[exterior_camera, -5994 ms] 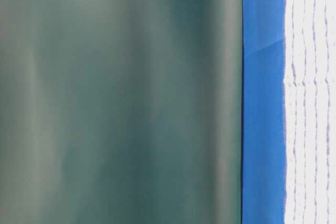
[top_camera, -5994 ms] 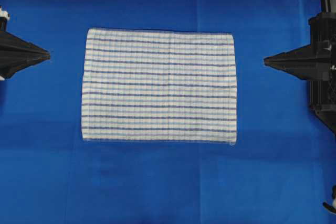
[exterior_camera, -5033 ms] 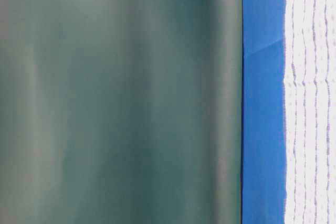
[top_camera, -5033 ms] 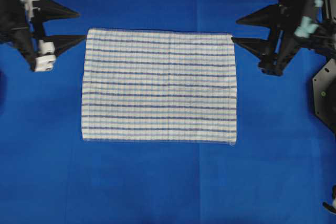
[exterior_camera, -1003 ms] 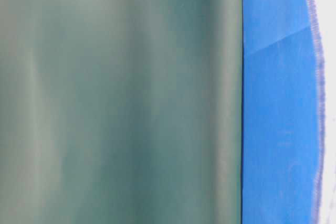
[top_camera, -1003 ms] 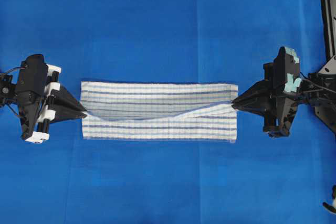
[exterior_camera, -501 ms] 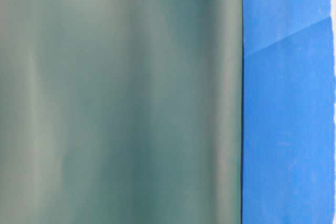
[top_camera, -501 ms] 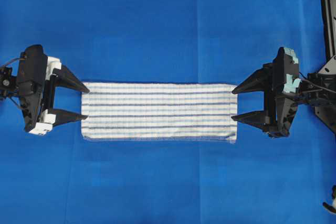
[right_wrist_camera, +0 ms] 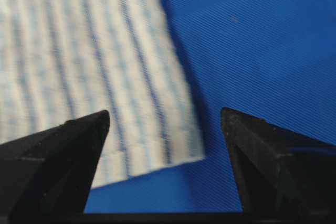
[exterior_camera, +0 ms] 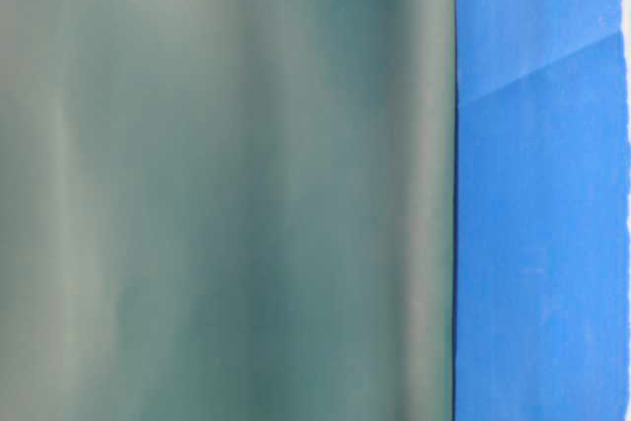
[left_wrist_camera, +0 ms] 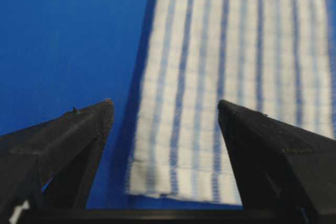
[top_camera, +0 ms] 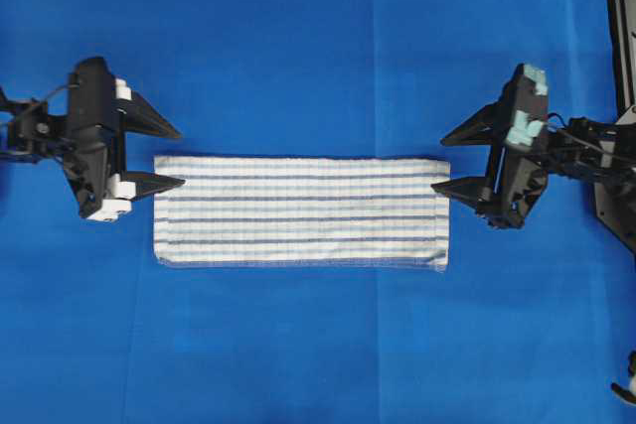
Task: Fold the blue towel.
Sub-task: 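Grasp the folded strip's left and right ends with both grippers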
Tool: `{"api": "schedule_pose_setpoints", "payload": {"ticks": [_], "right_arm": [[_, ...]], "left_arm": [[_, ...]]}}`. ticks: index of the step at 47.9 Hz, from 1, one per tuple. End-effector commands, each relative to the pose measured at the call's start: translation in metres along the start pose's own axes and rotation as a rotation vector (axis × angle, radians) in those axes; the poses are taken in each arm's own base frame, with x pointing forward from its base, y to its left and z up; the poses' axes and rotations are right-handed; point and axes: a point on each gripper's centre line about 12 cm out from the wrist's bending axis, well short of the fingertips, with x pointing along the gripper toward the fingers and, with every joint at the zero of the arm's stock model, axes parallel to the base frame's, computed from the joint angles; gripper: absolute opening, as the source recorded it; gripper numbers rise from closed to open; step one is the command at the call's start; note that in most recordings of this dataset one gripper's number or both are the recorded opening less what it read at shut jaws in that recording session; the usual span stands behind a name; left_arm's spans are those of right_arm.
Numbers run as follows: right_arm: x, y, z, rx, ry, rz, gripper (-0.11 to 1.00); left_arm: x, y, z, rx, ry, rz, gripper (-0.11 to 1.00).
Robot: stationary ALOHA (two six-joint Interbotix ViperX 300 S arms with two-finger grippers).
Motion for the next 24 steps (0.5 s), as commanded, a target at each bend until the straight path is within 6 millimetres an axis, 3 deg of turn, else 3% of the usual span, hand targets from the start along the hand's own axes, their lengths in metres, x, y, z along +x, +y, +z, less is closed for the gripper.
{"api": "schedule_pose_setpoints", "payload": {"ticks": [1,9,14,18,24], "right_arm": [[0.008,0.001,0.005,-0.001,-0.025,-0.010,0.88],[0.019,-0.003,-0.001,-0.006,-0.008,-0.041,0.87],[0.025,-0.003,-0.003,-0.010,0.010,-0.051,0.80],[0.028,-0.003,-0.005,-0.016,0.022,-0.053,0.65],[0.027,-0.001,-0.006,-0.027,0.026,-0.046,0.28]], "left_arm": [[0.007,0.003,0.001,-0.005,0.011,0.012,0.75],[0.019,0.007,-0.015,-0.010,0.083,0.028,0.72],[0.023,0.008,-0.021,-0.014,0.109,0.031,0.58],[0.025,0.008,-0.022,-0.014,0.116,0.032,0.38],[0.025,0.008,-0.022,-0.014,0.119,0.033,0.08]]}}
